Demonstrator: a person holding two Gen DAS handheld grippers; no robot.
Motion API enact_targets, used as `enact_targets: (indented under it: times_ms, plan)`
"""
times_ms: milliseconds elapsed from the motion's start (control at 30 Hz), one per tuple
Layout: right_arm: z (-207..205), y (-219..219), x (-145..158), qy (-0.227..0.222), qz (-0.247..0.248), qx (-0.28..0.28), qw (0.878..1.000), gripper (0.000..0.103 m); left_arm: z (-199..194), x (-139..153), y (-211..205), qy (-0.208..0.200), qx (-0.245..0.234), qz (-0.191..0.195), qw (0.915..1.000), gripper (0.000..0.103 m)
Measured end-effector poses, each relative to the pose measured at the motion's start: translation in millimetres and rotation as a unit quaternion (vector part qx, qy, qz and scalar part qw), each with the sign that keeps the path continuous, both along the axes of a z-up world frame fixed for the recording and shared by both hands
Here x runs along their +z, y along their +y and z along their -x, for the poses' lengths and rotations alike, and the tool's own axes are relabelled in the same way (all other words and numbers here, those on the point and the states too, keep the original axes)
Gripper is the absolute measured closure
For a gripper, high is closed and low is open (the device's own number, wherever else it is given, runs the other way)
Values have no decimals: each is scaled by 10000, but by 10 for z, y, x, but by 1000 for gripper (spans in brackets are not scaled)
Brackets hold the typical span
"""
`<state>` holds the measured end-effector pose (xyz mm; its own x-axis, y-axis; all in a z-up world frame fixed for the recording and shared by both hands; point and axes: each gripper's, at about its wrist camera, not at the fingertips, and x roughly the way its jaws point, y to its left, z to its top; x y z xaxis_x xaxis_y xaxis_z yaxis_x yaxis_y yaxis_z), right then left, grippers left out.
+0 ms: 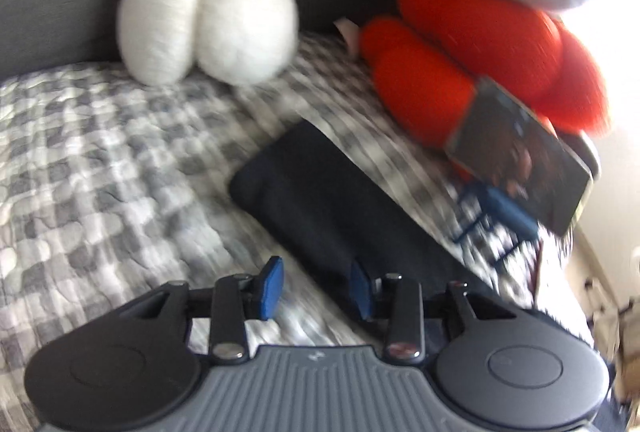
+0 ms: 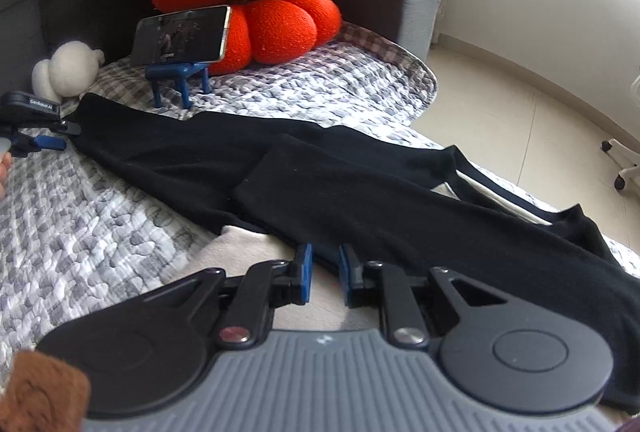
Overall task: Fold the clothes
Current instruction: 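Lift the black strip end with the left gripper while the right gripper holds it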
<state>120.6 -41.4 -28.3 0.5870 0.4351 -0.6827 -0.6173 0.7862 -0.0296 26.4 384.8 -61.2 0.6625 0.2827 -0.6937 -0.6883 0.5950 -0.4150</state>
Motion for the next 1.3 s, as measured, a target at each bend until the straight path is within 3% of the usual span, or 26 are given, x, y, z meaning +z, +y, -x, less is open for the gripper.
enact_targets:
  times_ms: [167,267,400,433,500,533,567,667,700,800,833,867,1067,1167,1300]
  plan:
    - [195,294,-4,-354,203,691,9968,83,107,-103,233,-535,509,503,9960,58]
    - [292,500,-24,-525,224,1016,9932,83,46,-112,213,-701,444,450,9955,52]
    - [464,781,-81,-1039,475,1478,9824,83,-9,-160,215,-891,383,432,9943,52]
    - [492,832,-94,-1123,487,1569,9800,83,-15,-166,229,-922,369,435,9941,57]
    - [509,926,-117,-1244,508,1679,9766,79,-11,-190,267,-967,354,555,9931,81]
    - [505,969,-133,-1336,559,1690,9749,68,1,-211,286,-999,365,660,9921,94]
    - [494,998,-149,-1416,590,1683,9737,63,11,-229,304,-1049,391,749,9909,95]
    - [391,1044,-204,-1235,513,1591,9782,63,22,-229,319,-1148,405,770,9896,97]
    - [353,1057,-230,-1121,470,1576,9800,64,30,-209,315,-1167,424,725,9896,97]
    - [334,1098,-302,-1078,506,1613,9797,79,105,-127,318,-1420,577,755,9853,97]
    - [360,1109,-310,-1171,570,1626,9781,94,132,-99,321,-1521,618,779,9834,97]
    - [386,1121,-318,-1263,633,1639,9763,97,148,-69,320,-1586,630,775,9823,97]
    - [500,1141,-287,-1396,861,1842,9691,98,171,-14,293,-1351,650,601,9869,97]
    - [485,1141,-338,-1350,970,1891,9678,98,208,-119,327,-1154,824,884,9859,97]
    - [492,1140,-328,-1385,912,1876,9681,98,304,-170,369,-1278,1068,1105,9798,96]
